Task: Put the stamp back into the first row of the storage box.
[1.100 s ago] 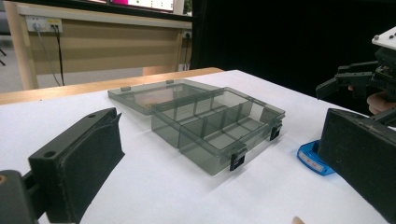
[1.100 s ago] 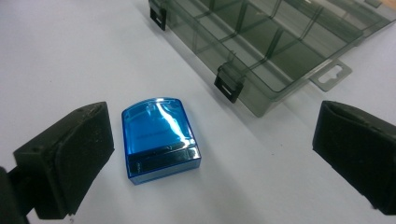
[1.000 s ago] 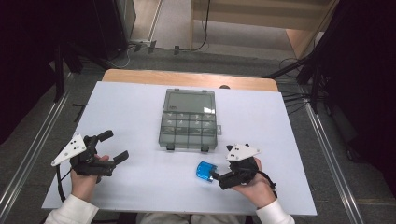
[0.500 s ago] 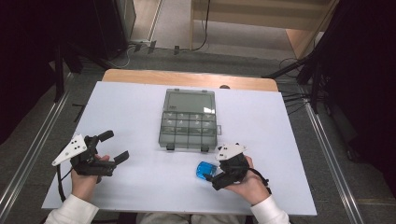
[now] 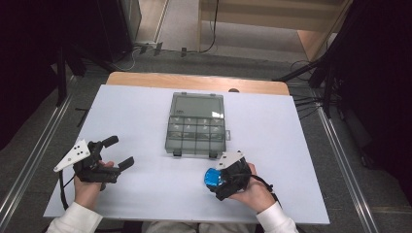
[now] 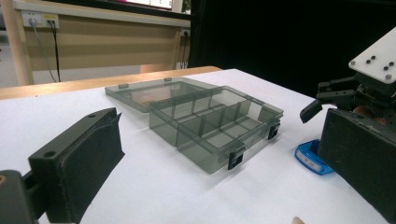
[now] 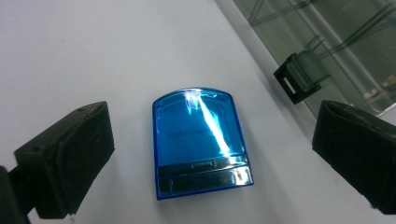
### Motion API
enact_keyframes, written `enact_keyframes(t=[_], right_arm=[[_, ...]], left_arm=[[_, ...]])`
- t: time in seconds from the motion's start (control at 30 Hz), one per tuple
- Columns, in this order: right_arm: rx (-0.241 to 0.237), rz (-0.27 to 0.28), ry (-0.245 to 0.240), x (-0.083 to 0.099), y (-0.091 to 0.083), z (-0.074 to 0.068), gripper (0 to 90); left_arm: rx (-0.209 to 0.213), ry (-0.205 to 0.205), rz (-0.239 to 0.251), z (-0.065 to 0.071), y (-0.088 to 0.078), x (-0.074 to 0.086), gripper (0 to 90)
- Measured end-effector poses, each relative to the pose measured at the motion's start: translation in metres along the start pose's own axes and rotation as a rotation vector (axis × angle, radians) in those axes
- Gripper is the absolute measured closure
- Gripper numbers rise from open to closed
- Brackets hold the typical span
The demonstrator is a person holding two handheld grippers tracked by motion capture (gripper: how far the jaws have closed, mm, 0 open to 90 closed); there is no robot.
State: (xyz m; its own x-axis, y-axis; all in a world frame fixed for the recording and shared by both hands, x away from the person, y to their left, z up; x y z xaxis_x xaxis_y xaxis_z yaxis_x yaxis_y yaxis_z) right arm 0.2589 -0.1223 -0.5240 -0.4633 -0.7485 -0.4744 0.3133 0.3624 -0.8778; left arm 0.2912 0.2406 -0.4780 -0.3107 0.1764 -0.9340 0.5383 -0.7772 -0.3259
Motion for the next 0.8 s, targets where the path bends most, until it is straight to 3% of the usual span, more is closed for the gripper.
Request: enact_keyframes(t=[0.27,0.53,0.8], right_arm=[[-0.030,-0.050,-0.026,0.001,0.005,-0.001,13.8],[-0.040,-0.098,-0.023,0.003,0.011,-0.001,17.0],[-0.059,-0.142,-0.043,0.006,0.014,-0.001,32.2]], left_arm=[[0.004,-0.001,0.000,0.000,0.001,0.000,0.0],[0.006,-0.003,-0.002,0.000,0.001,0.000,0.0],[0.006,-0.006,-0.007,0.000,0.002,0.001,0.0]])
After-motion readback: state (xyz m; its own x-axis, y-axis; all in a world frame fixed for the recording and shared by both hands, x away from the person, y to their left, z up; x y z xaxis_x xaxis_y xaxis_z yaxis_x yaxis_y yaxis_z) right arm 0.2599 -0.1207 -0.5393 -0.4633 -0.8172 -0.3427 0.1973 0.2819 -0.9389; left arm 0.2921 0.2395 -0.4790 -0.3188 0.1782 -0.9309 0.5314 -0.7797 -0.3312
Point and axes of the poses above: each handheld gripper's, and its own axes: y roughly forward along the jaws, x roughly out of its underside, z roughly to its right, the point moved 4 cm from there along y, roughly forward along the jaws, and after that the axes turned 10 degrees about -z, right-handed, at the moved point
